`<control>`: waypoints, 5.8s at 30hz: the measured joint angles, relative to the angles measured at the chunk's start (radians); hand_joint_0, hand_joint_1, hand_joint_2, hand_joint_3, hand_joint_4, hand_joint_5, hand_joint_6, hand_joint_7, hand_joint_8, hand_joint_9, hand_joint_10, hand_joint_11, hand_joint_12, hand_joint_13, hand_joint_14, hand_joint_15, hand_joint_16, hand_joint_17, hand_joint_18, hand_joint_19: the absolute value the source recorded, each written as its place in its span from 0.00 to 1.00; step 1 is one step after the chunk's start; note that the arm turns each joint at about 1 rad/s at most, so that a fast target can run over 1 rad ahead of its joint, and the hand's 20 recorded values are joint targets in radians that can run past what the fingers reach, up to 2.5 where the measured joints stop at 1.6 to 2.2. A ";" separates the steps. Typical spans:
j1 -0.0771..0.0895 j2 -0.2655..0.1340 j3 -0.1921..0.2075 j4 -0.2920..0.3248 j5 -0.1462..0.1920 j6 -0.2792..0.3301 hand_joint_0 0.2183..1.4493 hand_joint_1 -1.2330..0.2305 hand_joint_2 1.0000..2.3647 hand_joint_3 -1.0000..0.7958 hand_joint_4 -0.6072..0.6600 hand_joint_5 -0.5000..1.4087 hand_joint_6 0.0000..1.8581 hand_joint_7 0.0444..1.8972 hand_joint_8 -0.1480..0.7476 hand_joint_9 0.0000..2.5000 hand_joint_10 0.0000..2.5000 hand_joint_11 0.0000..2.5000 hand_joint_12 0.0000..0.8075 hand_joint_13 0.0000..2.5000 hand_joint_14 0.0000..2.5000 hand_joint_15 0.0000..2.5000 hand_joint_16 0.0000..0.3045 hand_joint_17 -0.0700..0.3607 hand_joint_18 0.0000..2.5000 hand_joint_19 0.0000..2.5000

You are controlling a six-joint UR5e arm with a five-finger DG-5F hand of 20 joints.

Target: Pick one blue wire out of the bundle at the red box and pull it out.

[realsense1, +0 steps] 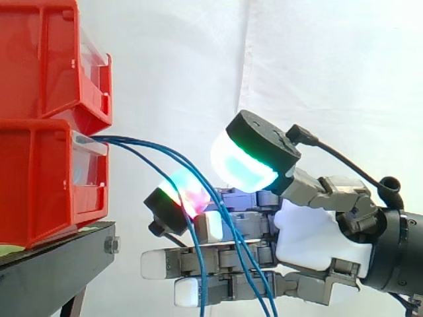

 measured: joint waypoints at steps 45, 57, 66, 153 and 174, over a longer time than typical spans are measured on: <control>0.000 0.000 0.000 -0.029 -0.037 0.042 0.39 0.21 0.01 0.46 0.50 0.19 0.48 0.69 0.47 0.44 0.01 0.32 0.45 0.29 0.01 0.16 0.16 0.41 0.26 0.20; 0.000 0.000 0.000 -0.029 -0.036 0.042 0.44 0.21 0.00 0.28 0.66 0.18 0.45 0.75 0.50 0.38 0.01 0.28 0.47 0.27 0.01 0.14 0.17 0.43 0.26 0.18; 0.000 0.000 0.000 -0.029 -0.036 0.042 0.45 0.24 0.00 0.28 0.75 0.18 0.41 0.68 0.50 0.36 0.01 0.27 0.47 0.26 0.01 0.14 0.17 0.43 0.25 0.18; -0.003 0.000 -0.001 -0.026 -0.040 0.041 0.24 0.32 0.00 0.28 0.63 0.18 0.45 0.56 0.48 0.39 0.01 0.29 0.48 0.26 0.01 0.16 0.18 0.44 0.24 0.23; -0.003 0.000 -0.001 -0.027 -0.040 0.042 0.36 0.23 0.01 0.45 0.54 0.18 0.48 0.61 0.47 0.41 0.01 0.31 0.45 0.25 0.01 0.16 0.16 0.42 0.23 0.21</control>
